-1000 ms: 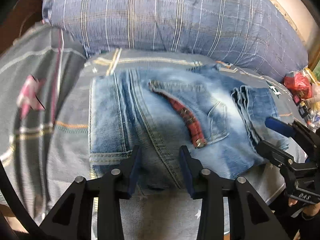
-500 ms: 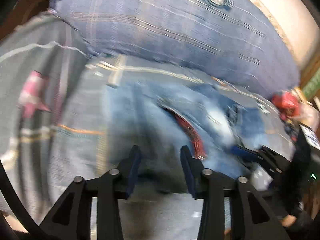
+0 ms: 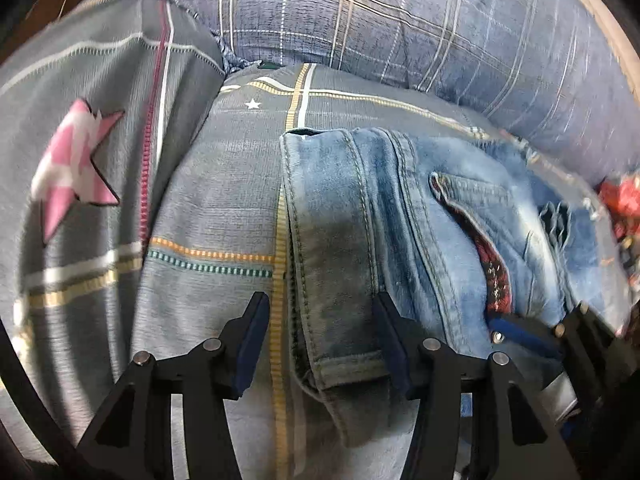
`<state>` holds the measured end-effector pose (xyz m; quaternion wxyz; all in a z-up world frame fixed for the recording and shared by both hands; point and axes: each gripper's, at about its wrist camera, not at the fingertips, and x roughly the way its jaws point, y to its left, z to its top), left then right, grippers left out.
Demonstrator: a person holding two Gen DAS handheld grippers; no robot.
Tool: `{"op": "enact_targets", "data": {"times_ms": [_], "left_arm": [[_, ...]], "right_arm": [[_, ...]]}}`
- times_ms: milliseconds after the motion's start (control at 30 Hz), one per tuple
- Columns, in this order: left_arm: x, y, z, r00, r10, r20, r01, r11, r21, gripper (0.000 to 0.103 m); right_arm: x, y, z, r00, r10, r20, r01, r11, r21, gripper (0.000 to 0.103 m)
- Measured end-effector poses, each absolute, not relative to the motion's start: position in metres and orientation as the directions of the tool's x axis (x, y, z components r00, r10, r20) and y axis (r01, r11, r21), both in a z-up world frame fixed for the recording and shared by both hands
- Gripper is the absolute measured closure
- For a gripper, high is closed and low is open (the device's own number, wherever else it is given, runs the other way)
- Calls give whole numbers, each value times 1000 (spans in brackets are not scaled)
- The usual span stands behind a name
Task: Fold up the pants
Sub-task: 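Grasp the jeans hem with the right gripper and lift it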
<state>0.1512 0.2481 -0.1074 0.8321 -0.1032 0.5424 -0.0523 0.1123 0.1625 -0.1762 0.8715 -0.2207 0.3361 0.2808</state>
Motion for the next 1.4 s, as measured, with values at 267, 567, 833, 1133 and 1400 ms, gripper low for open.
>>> {"op": "enact_targets", "data": {"times_ms": [267,567,833,1133,1400], "left_arm": [[153,291,-108,457,-359,-814,-99,889,-447,48],[156,287,-126,425,-351,-834,-127,890,-439,48],[157,277,-128,414,-405,-816,-89,874,-479,48],[150,284,-133,425,-430,-797,-110,849,-516,48],[155,287,-133,441,-474,-762,-144,801,-581,46]], "right_arm": [[96,175,-157,655,384,-650,-648,728,-223,33],[116,216,-186,600,363,-713,-684,694,-223,32],[125,225,-205,653,311,-691,-633,725,-272,34],[124,220,-197,666,337,-666,-597,776,-204,55],[126,202,-183,613,423,-668,-621,780,-76,64]]}}
